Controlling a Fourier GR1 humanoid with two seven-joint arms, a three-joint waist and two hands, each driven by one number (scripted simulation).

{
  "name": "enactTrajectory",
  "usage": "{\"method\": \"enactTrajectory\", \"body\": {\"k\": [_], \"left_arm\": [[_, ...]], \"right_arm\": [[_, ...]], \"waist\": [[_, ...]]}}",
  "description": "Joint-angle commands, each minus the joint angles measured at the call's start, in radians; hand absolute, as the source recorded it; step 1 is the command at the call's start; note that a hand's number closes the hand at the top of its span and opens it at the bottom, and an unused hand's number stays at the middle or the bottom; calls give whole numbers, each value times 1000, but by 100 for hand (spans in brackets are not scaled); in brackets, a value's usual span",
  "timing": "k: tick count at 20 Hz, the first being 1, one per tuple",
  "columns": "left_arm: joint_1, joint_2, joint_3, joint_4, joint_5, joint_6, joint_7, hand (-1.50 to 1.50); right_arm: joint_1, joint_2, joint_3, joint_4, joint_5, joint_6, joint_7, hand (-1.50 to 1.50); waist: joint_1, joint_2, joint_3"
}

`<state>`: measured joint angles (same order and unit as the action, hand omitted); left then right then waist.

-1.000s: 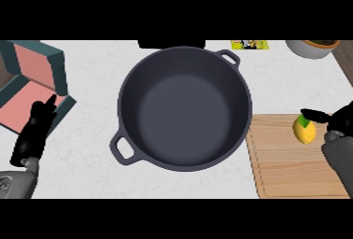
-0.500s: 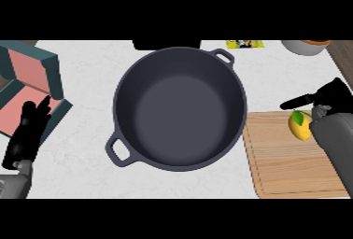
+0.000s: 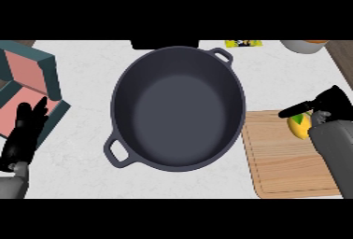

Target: Pick the lemon from the cutting board and place it in the pot

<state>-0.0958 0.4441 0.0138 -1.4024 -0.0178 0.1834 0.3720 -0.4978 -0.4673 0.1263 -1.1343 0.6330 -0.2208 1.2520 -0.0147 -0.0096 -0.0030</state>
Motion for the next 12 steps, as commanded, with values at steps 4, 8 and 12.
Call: {"method": "enactTrajectory", "body": {"k": [4, 8, 12], "left_arm": [[48, 15, 29, -24, 11, -29, -46, 0], [10, -54, -30, -27, -54, 36, 18, 0], [-15, -26, -2, -38, -42, 15, 36, 0]], "right_arm": [[32, 37, -45, -14, 52, 37, 208, -150], [31, 45, -48, -66, 95, 77, 232, -150], [50, 45, -101, -32, 108, 90, 194, -150]], "waist": [[14, 5, 2], [7, 5, 2], [10, 7, 2]]}}
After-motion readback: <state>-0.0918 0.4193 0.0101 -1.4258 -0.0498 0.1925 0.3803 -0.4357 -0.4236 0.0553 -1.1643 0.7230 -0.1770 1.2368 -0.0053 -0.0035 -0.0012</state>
